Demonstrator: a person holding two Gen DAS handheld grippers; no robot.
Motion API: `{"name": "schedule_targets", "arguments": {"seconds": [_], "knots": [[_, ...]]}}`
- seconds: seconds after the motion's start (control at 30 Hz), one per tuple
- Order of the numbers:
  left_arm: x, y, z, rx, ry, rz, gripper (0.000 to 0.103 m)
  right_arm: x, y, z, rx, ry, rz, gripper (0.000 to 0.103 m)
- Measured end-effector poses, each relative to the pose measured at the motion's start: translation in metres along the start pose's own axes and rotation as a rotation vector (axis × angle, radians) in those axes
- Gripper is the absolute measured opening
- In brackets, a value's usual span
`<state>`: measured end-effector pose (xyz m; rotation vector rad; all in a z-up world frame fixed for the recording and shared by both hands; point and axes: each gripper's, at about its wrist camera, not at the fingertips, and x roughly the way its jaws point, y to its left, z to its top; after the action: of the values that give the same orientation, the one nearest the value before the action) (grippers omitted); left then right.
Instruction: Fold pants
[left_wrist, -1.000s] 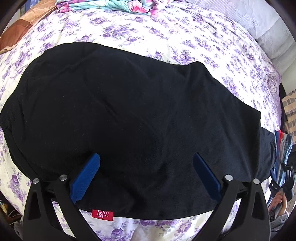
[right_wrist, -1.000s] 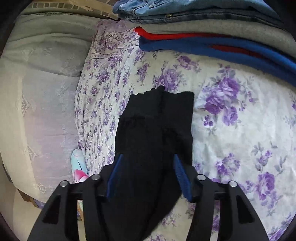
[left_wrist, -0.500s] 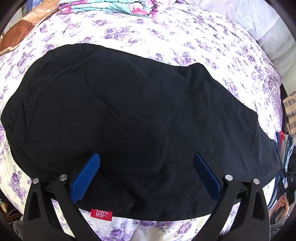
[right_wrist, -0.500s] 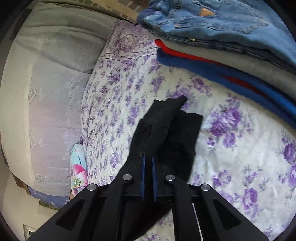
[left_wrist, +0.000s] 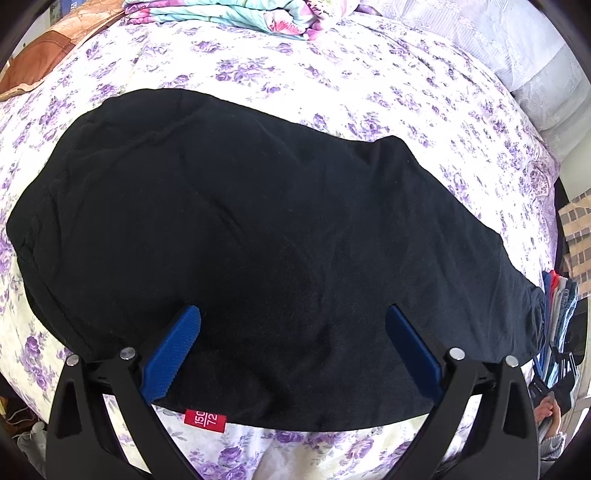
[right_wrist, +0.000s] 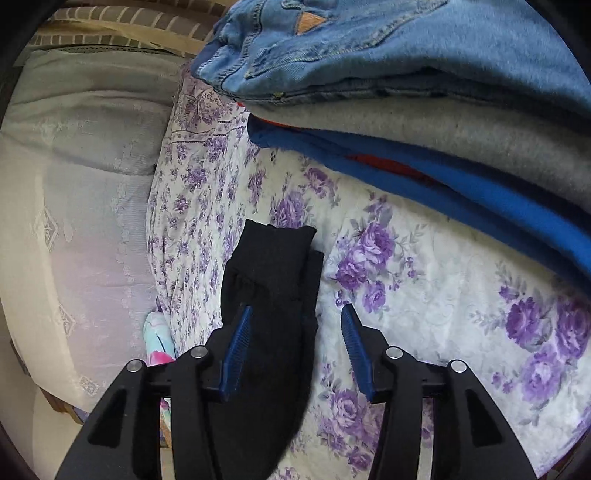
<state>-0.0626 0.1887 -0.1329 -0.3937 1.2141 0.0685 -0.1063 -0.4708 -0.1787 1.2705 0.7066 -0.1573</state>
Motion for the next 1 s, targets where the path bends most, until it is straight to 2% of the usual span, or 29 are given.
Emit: {"name": "schedule_targets", "arguments": {"seconds": [0.17,0.23,0.33,0.47,0.67,0.83,1.0], "knots": [[-0.005,0.002,-0.006,-0.014,-0.010,0.009,0.098,0.017,0.002,0.008,-0.025,0.011,0.025,0.046],[-0.009,0.006,-0.008,-0.028,-0.018,0.015,0.098,0.021,0.001,0.009,-0.038,0.022,0.024,0.031],[-0.015,0.013,-0.011,-0.053,-0.036,0.026,0.098,0.018,-0.001,0.009,-0.045,0.019,0.039,0.020],[-0.024,0.024,-0.011,-0.094,-0.060,0.016,0.098,0.005,0.016,0.006,-0.073,-0.004,0.060,0.019],[-0.033,0.040,-0.009,-0.155,-0.103,-0.019,0.098,-0.013,0.080,-0.002,-0.223,-0.021,0.105,0.019],[-0.046,0.049,-0.004,-0.156,-0.159,-0.028,0.098,-0.019,0.140,-0.024,-0.367,-0.011,0.161,0.019],[-0.063,0.074,-0.003,-0.196,-0.202,-0.048,0.098,-0.007,0.184,-0.057,-0.458,0.046,0.221,0.019]]}}
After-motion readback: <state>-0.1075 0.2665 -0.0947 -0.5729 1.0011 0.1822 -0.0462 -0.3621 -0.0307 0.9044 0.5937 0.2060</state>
